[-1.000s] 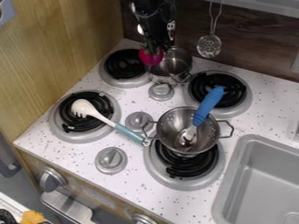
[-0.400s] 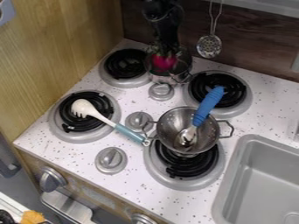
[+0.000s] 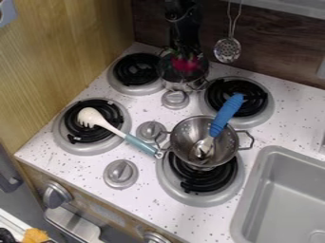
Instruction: Put the radish in the pot
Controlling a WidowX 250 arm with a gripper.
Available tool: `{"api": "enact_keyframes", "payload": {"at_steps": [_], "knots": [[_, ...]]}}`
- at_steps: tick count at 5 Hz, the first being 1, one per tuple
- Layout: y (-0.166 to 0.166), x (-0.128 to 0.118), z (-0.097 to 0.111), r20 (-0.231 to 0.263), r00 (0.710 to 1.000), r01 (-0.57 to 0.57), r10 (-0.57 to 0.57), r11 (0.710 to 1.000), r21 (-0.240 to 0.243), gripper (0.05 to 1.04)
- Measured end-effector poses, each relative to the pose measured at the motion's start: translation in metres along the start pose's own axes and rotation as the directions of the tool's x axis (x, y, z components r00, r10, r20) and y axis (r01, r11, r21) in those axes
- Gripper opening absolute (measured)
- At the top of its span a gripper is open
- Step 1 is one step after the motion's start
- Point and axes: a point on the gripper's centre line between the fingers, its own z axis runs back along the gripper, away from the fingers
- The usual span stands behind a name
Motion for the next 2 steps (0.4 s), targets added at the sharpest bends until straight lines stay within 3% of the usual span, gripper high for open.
{"api": "enact_keyframes", "payload": {"at_steps": [1,2], "knots": [[-0.0070,-0.0015,-0.0035,-0.004,1.000,-0.005,0.005,0.999,-0.047,0.135],[-0.0099,-0.0039,-0.0032,-0.023,1.000,0.002,-0.004,0.998,-0.063,0.335]]}}
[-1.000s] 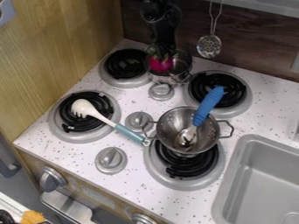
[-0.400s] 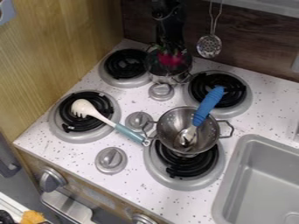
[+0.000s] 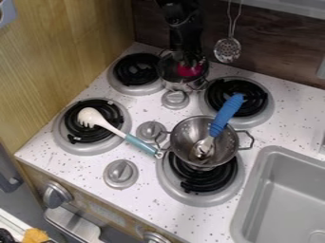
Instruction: Put the radish in the pot
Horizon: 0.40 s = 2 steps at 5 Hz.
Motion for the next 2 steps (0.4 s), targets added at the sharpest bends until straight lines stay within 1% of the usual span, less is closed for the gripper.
{"api": "enact_keyframes", "payload": {"at_steps": [1,2], "knots": [[0.0008,-0.0033,0.0003,-0.020,1.000,0.003,-0.003,1.000,0.001,0.652],[0.0078,-0.0046,0.0003,-0.020,1.000,-0.009,0.010,0.999,0.047,0.934]]}}
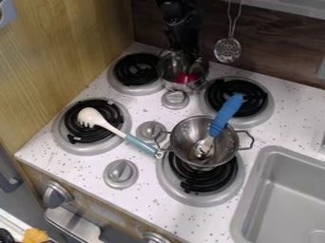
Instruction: Put the radish in the pot
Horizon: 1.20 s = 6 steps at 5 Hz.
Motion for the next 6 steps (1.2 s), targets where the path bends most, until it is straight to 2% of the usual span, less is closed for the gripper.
{"api": "enact_keyframes", "payload": {"at_steps": [1,2,3,4,5,6], "knots": [[-0.001,-0.005,-0.001,-0.027,0.999,-0.018,0.018,1.000,0.006,1.001],[0.000,-0.010,0.008,-0.060,0.992,-0.108,0.109,0.994,0.018,1.000],[0.001,-0.016,0.013,-0.072,0.977,-0.198,0.199,0.980,0.014,1.000],[0.008,-0.032,0.024,-0.076,0.953,-0.290,0.293,0.956,0.047,1.000],[0.001,-0.048,0.024,-0.107,0.930,-0.350,0.353,0.936,0.045,1.000],[0.000,-0.060,0.045,-0.117,0.912,-0.386,0.393,0.919,0.083,1.000]]}}
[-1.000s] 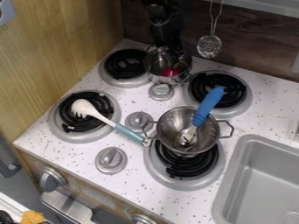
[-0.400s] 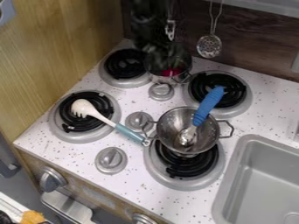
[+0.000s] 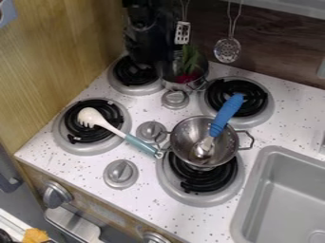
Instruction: Put the radish in the pot
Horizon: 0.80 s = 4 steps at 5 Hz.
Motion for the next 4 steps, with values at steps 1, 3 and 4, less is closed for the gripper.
{"api": "enact_keyframes", "payload": {"at_steps": [1,3,4], "knots": [[-0.002,-0.025,0.016,-0.031,0.997,-0.064,0.065,0.998,0.029,1.000],[-0.027,-0.053,0.029,-0.158,0.972,-0.176,0.173,0.984,-0.007,1.000],[-0.058,-0.037,0.037,-0.174,0.968,-0.188,0.179,0.981,-0.039,1.000]]}}
